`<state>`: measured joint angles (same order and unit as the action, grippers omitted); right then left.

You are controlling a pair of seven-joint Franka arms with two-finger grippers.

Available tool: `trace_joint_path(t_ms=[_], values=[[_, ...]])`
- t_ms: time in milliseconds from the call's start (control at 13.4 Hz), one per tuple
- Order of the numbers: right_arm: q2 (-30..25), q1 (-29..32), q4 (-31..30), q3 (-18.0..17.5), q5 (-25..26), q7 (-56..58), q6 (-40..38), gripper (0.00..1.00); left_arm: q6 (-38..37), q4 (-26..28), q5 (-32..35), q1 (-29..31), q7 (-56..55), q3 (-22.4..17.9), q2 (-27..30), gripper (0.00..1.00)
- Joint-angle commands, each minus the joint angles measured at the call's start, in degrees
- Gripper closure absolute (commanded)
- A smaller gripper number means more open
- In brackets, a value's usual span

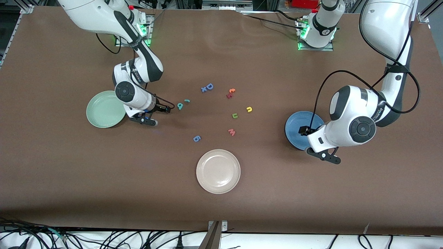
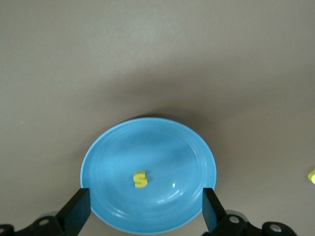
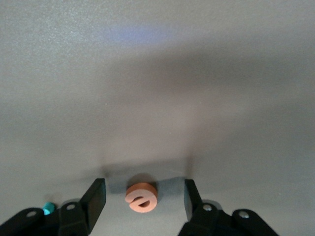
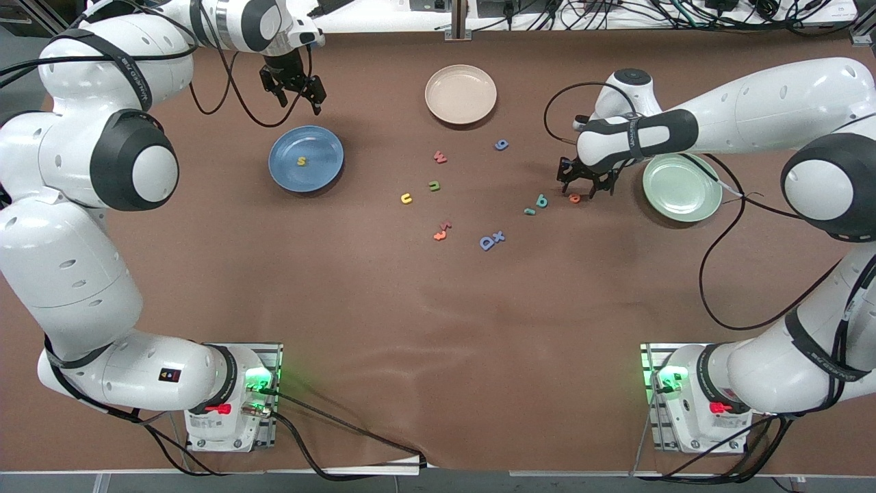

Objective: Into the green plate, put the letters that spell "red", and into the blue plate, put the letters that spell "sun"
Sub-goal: 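Grasp the orange letter with the right gripper while the left gripper withdraws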

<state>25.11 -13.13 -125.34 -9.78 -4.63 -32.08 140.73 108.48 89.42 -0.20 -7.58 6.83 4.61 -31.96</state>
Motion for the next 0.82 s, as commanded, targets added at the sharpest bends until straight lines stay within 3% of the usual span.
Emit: trace_joint_path(t_ms=[0, 299, 373, 597, 672, 746], values=[[0.7, -0.1, -0.6, -1.1, -0.9, 0.1, 1.6, 0.29, -4.7, -0.3, 0.7, 0.0, -0.9, 0.0, 2.3, 0.00], [1.3, -0.1, -0.7, -1.6, -0.8, 0.3, 2.1, 0.33, -7.8, -0.3, 0.8, 0.1, -0.9, 0.0, 3.5, 0.00], [1.3, -0.1, -0.7, -1.6, -0.8, 0.5, 2.1, 0.47, -7.8, -0.3, 0.7, 0.0, -1.0, 0.0, 3.5, 0.00], [1.3, -0.1, -0.7, -1.6, -0.8, 0.5, 2.0, 0.74, -7.3, -0.4, 1.0, -0.2, -1.5, 0.0, 3.4, 0.00], [1.3, -0.1, -0.7, -1.6, -0.8, 0.5, 2.0, 0.81, -7.1, -0.4, 1.0, -0.2, -1.5, 0.0, 3.3, 0.00], [1.3, -0.1, -0.7, -1.6, -0.9, 0.5, 2.1, 0.82, -7.0, -0.4, 1.2, -0.4, -1.6, 0.0, 3.1, 0.00]])
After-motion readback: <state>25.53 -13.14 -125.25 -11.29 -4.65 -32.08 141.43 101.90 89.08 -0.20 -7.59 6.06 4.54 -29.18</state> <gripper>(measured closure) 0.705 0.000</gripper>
